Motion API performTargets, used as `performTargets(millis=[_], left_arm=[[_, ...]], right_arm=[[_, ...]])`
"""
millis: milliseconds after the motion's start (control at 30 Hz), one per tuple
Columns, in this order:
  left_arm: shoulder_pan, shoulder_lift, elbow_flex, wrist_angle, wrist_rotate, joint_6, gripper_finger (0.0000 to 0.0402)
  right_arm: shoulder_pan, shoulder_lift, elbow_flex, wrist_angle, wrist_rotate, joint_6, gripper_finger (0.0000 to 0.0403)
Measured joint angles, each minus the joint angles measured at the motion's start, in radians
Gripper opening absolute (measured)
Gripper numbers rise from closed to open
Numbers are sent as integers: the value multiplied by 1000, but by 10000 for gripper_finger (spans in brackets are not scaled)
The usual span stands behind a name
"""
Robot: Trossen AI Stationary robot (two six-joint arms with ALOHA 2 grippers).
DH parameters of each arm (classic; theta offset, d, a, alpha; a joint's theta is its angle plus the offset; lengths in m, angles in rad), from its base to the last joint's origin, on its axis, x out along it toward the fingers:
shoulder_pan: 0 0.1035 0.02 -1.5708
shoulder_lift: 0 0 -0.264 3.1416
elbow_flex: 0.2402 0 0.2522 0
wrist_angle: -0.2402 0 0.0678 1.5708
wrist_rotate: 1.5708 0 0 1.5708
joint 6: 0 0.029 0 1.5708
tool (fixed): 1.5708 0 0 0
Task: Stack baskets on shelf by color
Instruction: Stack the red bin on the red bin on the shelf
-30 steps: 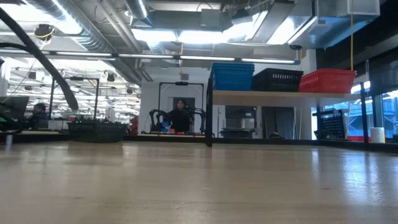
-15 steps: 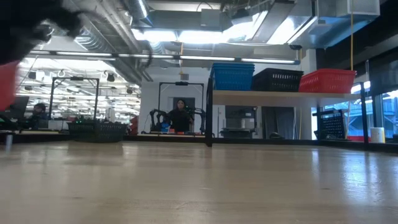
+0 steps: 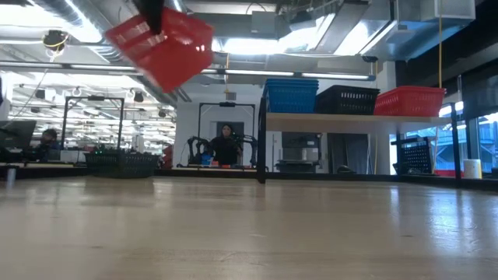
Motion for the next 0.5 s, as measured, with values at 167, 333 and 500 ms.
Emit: performTargets(millis=[167,333,500], left_arm=[[60,1,90,-4,-154,71,0],[93,1,150,44,-323,147,0],[121,6,150,173,-463,271,0]], right_arm=[[-1,0,-57,17,146,22,103],[-1,1,-116,186,199,22,140],[-1,2,-197,425,236,-34,149]])
